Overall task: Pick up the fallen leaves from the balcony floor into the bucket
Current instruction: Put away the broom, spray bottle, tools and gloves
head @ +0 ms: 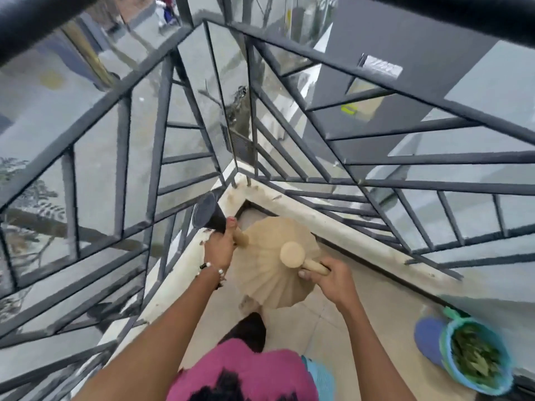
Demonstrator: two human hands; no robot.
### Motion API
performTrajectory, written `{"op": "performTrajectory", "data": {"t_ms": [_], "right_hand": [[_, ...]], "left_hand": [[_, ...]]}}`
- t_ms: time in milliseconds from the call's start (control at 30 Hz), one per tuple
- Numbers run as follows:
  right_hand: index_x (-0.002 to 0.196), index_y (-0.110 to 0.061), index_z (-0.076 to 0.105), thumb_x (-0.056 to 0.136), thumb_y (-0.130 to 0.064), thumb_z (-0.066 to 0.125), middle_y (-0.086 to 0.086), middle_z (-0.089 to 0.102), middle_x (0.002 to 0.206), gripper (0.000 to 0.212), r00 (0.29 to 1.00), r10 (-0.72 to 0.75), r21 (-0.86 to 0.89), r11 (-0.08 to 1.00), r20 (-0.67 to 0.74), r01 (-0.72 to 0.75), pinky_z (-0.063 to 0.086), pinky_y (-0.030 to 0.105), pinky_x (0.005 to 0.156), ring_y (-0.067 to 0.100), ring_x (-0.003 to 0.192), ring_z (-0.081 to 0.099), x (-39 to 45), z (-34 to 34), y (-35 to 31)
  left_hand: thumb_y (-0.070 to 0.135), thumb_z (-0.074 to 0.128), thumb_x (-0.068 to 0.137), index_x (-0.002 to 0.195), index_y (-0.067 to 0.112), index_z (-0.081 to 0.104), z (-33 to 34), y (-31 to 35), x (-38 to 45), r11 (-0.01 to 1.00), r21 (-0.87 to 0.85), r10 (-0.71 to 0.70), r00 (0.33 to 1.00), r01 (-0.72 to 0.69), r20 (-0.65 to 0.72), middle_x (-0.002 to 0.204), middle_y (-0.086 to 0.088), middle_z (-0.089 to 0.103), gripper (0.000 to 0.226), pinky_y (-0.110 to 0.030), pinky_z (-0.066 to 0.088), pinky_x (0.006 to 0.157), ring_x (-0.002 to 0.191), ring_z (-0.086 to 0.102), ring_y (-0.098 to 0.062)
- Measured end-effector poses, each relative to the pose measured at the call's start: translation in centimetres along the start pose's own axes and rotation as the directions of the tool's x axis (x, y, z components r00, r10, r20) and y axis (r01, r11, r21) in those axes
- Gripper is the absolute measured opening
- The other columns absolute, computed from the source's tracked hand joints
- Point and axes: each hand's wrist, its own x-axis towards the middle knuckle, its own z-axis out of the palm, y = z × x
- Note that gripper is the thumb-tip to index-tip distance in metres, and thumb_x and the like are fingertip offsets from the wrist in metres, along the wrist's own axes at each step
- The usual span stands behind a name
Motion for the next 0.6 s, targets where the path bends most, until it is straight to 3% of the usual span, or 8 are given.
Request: {"op": "performTrajectory", "data": {"t_ms": [100, 200, 300, 333, 433, 500, 533, 600], "right_hand": [[0.068, -0.019, 0.07, 0.061, -0.018, 0.09, -0.009, 0.059, 0.06, 0.022, 1.0, -0.01, 0.03, 1.0, 0.022, 0.009, 0.037, 0.017, 0.052, 0.002, 0.056, 0.049, 4.5, 0.8, 1.8], [0.077, -0.015, 0.073, 0.062, -0.021, 0.09, -0.002, 0.067, 0.069, 0.024, 0.998, 0.007, 0.007, 1.0, 0.062, -0.008, 0.042, 0.021, 0.056, 0.007, 0.062, 0.055, 9.1, 2.2, 4.0], [0.081, -0.019, 0.074, 0.062, -0.026, 0.09, -0.001, 0.07, 0.074, 0.026, 0.996, 0.026, -0.018, 1.0, 0.083, -0.024, 0.047, 0.027, 0.061, 0.014, 0.069, 0.063, 14.8, 4.6, 7.6], [0.081, -0.02, 0.074, 0.062, -0.028, 0.09, -0.001, 0.07, 0.073, 0.026, 0.996, 0.025, -0.021, 1.0, 0.089, -0.023, 0.048, 0.028, 0.062, 0.016, 0.07, 0.064, 16.8, 5.6, 9.0], [0.082, -0.019, 0.074, 0.062, -0.032, 0.089, -0.002, 0.07, 0.073, 0.028, 0.995, 0.028, -0.052, 0.998, 0.099, -0.023, 0.051, 0.031, 0.064, 0.017, 0.07, 0.065, 23.1, 9.2, 13.5], [0.08, -0.019, 0.073, 0.063, -0.031, 0.089, -0.005, 0.069, 0.072, 0.026, 0.993, 0.038, -0.031, 0.999, 0.112, -0.034, 0.05, 0.029, 0.064, 0.013, 0.069, 0.062, 27.0, 11.8, 16.3], [0.078, -0.02, 0.072, 0.063, -0.03, 0.089, -0.007, 0.068, 0.07, 0.024, 0.991, 0.05, -0.015, 0.999, 0.121, -0.048, 0.049, 0.029, 0.063, 0.01, 0.067, 0.06, 28.8, 13.0, 17.6], [0.074, -0.017, 0.071, 0.064, -0.03, 0.089, -0.004, 0.066, 0.067, 0.025, 0.992, 0.036, -0.021, 0.999, 0.122, -0.034, 0.05, 0.037, 0.062, 0.01, 0.064, 0.058, 31.9, 15.3, 19.9]], "left_hand": [[0.09, 0.032, 0.067, 0.11, 0.02, 0.074, 1.5, 1.0, 2.2, 0.999, 0.036, -0.015, 1.0, 0.015, 0.002, 0.102, -0.007, 0.072, 0.092, -0.039, 0.051, 0.091, 0.096, 0.065, -0.026], [0.058, 0.058, 0.086, 0.117, 0.007, 0.068, 3.6, 0.4, 5.6, 0.979, -0.201, -0.053, 0.998, 0.043, -0.046, 0.107, -0.008, 0.071, 0.06, -0.034, 0.055, 0.086, 0.1, 0.068, -0.021], [0.019, 0.057, 0.097, 0.118, 0.0, 0.061, 5.9, -1.9, 10.1, 0.955, -0.292, -0.057, 0.998, 0.044, -0.035, 0.082, -0.002, 0.069, 0.029, -0.013, 0.052, 0.065, 0.073, 0.067, -0.004], [0.011, 0.058, 0.096, 0.119, 0.009, 0.057, 6.6, -3.0, 11.9, 0.941, -0.336, -0.052, 0.998, 0.039, -0.03, 0.082, 0.0, 0.068, 0.023, -0.015, 0.054, 0.066, 0.072, 0.067, -0.003], [-0.009, 0.054, 0.092, 0.124, 0.029, 0.038, 8.2, -7.1, 17.9, 0.9, -0.434, -0.088, 0.994, 0.051, -0.066, 0.098, -0.007, 0.065, 0.052, -0.036, 0.056, 0.082, 0.085, 0.067, -0.015], [-0.008, 0.047, 0.095, 0.144, 0.031, 0.029, 8.5, -9.7, 21.6, 0.843, -0.531, -0.165, 0.98, 0.082, -0.111, 0.119, -0.009, 0.058, 0.065, -0.049, 0.049, 0.093, 0.104, 0.06, -0.025], [0.002, 0.046, 0.098, 0.143, 0.033, 0.037, 8.5, -10.8, 23.6, 0.79, -0.603, -0.237, 0.962, 0.11, -0.135, 0.122, -0.006, 0.057, 0.055, -0.052, 0.047, 0.096, 0.108, 0.058, -0.025], [0.033, 0.049, 0.099, 0.122, 0.036, 0.06, 8.3, -11.6, 27.0, 0.689, -0.716, -0.342, 0.922, 0.115, -0.18, 0.113, 0.001, 0.06, 0.026, -0.054, 0.046, 0.094, 0.108, 0.058, -0.023]]}}
